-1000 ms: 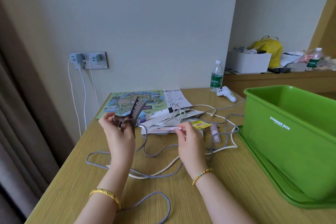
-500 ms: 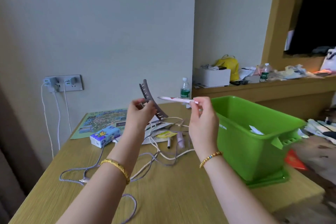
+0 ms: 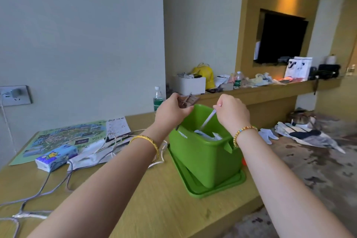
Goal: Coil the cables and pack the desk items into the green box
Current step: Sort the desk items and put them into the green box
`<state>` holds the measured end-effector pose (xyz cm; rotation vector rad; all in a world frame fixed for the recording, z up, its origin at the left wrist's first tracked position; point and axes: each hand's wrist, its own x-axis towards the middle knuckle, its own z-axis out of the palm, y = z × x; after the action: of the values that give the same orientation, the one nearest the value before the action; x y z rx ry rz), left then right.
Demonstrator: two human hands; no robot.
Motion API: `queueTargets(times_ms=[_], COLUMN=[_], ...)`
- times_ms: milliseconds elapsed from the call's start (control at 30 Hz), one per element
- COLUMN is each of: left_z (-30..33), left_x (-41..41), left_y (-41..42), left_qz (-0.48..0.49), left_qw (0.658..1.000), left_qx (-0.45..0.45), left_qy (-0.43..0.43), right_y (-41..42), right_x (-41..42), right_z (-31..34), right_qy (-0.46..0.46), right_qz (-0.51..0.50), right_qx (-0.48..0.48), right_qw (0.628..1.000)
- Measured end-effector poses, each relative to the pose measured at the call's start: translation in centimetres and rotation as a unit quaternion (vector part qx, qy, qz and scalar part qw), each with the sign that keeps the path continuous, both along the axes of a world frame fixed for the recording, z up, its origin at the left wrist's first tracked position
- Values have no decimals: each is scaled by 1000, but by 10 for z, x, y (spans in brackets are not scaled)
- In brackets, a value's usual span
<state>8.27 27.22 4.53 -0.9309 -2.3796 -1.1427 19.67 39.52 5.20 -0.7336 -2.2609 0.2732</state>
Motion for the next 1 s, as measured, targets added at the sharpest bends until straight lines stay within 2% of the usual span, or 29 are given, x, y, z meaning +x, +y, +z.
queueTargets(times_ms=[133, 200, 267, 333, 433, 533, 600, 667, 733, 800, 900, 1000], left_z=[21, 25, 19, 9, -1, 2, 3, 2, 1, -1, -6, -18], left_x=[7, 10, 8, 3, -1, 3, 6, 10, 10, 5, -8, -20], left_y=[16, 24, 32, 35, 33, 33, 35, 34, 29, 18, -6, -37], left_qz=[-50, -70, -72, -79, -120, -166, -178, -157, -142, -148, -121, -68], left_qw=[988, 986, 992, 985, 938, 905, 887, 882, 896, 920, 967, 990], left_qx=[140, 137, 37, -121, -319, -391, -424, -445, -420, -361, -209, -63], left_qy=[25, 58, 95, 96, 63, -9, -28, -6, 14, 32, 83, 105], right_y=[15, 20, 24, 28, 35, 38, 37, 34, 31, 25, 7, -32], right_x=[-1, -1, -1, 1, 2, -1, -5, -6, -6, -5, -7, -19], right_z=[-2, -3, -6, -9, -12, -12, -12, -12, -13, -13, -11, -9], right_qy=[-29, -38, -44, -44, -15, -13, -71, -153, -199, -193, -123, -21], right_qz=[-7, -10, -16, -32, -56, -52, -55, -65, -64, -51, 5, 71], right_qx=[-18, -23, -31, -34, -35, -42, -62, -81, -70, -47, 2, 68], right_qw=[999, 999, 998, 998, 998, 998, 994, 983, 975, 979, 992, 995])
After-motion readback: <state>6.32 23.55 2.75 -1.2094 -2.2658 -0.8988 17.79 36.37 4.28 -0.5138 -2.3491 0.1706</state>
